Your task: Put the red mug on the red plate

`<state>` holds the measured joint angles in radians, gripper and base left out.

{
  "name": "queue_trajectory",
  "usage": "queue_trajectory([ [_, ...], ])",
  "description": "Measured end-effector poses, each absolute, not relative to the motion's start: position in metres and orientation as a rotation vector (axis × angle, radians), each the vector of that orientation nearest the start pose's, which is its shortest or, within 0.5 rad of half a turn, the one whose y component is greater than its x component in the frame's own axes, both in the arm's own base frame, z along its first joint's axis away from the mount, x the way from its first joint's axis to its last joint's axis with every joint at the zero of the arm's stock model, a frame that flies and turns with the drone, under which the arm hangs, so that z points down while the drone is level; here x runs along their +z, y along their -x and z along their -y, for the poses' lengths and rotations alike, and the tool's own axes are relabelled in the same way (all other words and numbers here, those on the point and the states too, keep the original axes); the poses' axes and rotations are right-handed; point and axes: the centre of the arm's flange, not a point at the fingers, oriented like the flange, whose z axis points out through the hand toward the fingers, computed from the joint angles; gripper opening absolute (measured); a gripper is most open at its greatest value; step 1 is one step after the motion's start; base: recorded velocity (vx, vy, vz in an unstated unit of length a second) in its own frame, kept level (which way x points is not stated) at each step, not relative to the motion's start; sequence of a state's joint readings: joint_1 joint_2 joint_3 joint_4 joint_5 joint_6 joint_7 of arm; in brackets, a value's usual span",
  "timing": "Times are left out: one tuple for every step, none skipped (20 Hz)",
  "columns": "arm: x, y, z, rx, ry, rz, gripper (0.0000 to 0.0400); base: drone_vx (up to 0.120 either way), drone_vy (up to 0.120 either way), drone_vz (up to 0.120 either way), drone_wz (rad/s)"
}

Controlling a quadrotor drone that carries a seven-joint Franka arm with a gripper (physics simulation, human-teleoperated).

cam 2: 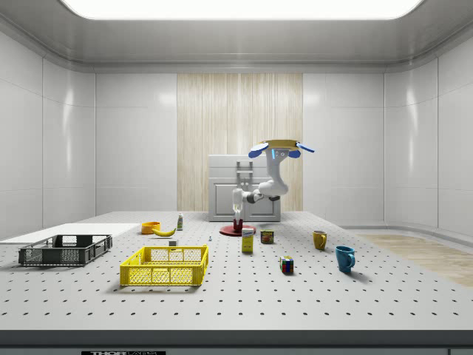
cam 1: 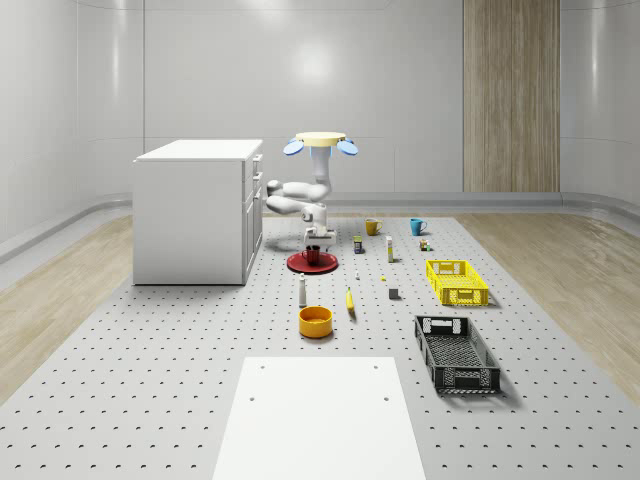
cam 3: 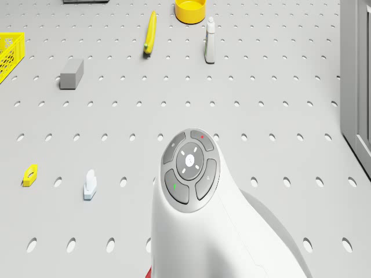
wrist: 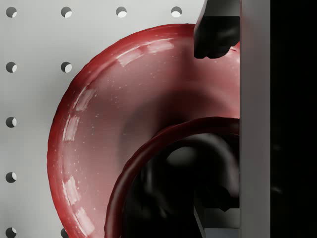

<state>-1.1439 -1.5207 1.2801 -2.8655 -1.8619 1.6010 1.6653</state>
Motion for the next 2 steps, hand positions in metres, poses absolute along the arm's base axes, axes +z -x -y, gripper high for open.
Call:
queue_trajectory([
  [0.5107,-0.3028,-0.0061,0.786,-0.001,0.002,0.0385,0.0,0.0,0.0,0.0],
  [0.5073,-0.3028,-0.0061,0.786,-0.001,0.002,0.0388,0.0,0.0,0.0,0.0],
])
